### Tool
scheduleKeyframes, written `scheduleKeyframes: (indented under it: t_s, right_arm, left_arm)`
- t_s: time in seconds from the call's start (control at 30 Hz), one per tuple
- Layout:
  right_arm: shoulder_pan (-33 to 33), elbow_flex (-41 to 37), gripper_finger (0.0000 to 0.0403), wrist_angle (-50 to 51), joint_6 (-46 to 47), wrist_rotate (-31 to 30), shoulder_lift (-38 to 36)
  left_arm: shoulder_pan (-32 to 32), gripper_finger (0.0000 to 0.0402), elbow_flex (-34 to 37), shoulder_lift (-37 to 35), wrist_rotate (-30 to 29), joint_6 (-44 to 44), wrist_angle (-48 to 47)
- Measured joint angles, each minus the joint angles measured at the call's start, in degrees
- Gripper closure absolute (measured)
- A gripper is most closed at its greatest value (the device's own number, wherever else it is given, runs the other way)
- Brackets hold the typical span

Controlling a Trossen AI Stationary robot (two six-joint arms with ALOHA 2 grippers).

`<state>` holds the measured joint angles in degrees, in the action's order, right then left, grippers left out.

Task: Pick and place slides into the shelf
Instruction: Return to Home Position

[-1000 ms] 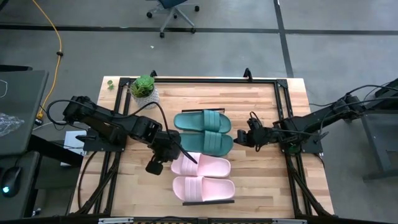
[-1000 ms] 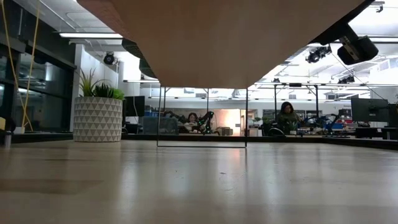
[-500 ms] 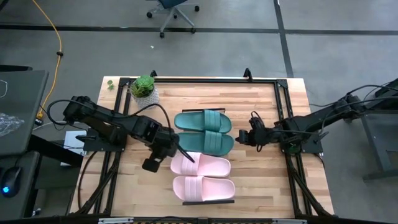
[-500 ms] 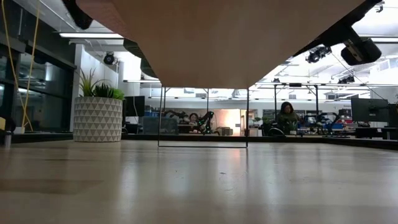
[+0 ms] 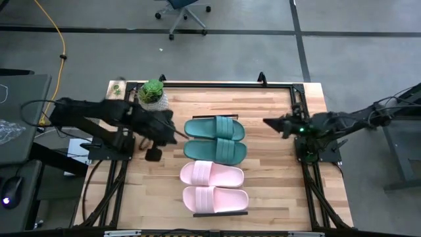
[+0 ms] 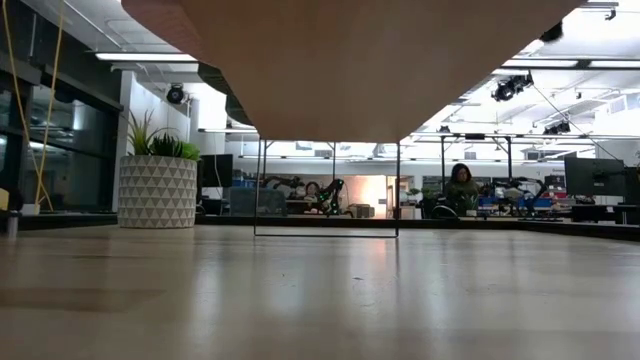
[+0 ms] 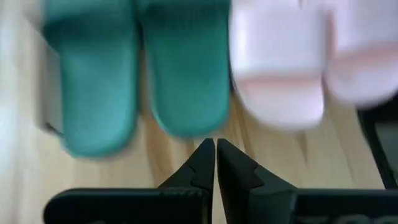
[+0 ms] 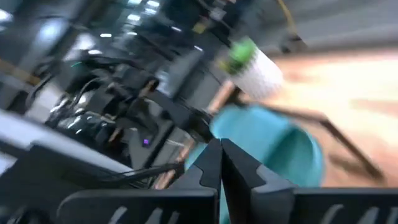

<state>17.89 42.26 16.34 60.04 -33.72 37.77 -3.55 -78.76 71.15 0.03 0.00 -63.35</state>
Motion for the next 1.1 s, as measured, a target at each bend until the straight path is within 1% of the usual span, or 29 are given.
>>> scheduleKeyframes:
  t_s: [0.07, 0.23, 0.33, 0.43, 0.5, 0.6, 0.73, 0.97, 1.1]
  right_arm:
    - [0.02, -0.01, 0.0403, -4.16, -8.32, 0.18, -1.86]
    - [0.00, 0.00, 0.0403, -14.50, -28.52, 4.19, -4.92]
    - [0.00, 0.00, 0.0403, -19.11, -37.83, 5.76, -6.46]
    - [0.00, 0.00, 0.0403, -20.42, -41.24, 5.71, -8.14]
    - [0.00, 0.00, 0.0403, -20.35, -41.81, 5.16, -8.99]
    - [0.00, 0.00, 0.0403, -19.19, -42.36, 4.80, -10.23]
    - [0.00, 0.00, 0.0403, -18.62, -41.40, 3.72, -11.65]
    - [0.00, 0.00, 0.0403, -18.04, -38.98, 2.02, -12.05]
    - [0.00, 0.00, 0.0403, -15.87, -36.26, 0.01, -11.99]
  left_arm:
    - [1.31, 0.0394, -0.02, -2.80, -1.09, 1.62, 4.82]
    - [5.24, 0.0394, -0.04, -8.81, -1.15, 8.90, 16.58]
    - [8.19, 0.0394, -0.04, -11.48, -0.82, 13.11, 21.98]
    - [10.79, 0.0394, -0.04, -13.66, 0.60, 17.45, 25.76]
    - [12.04, 0.0396, 0.47, -15.18, 0.55, 20.06, 27.94]
    - [13.22, 0.0400, 3.22, -18.27, -0.49, 22.62, 31.09]
    - [14.57, 0.0401, 11.37, -24.98, -2.52, 23.19, 36.45]
    - [15.16, 0.0401, 34.28, -41.20, -3.93, 15.19, 52.77]
    - [15.16, 0.0401, 44.83, -49.27, -4.58, 12.24, 60.85]
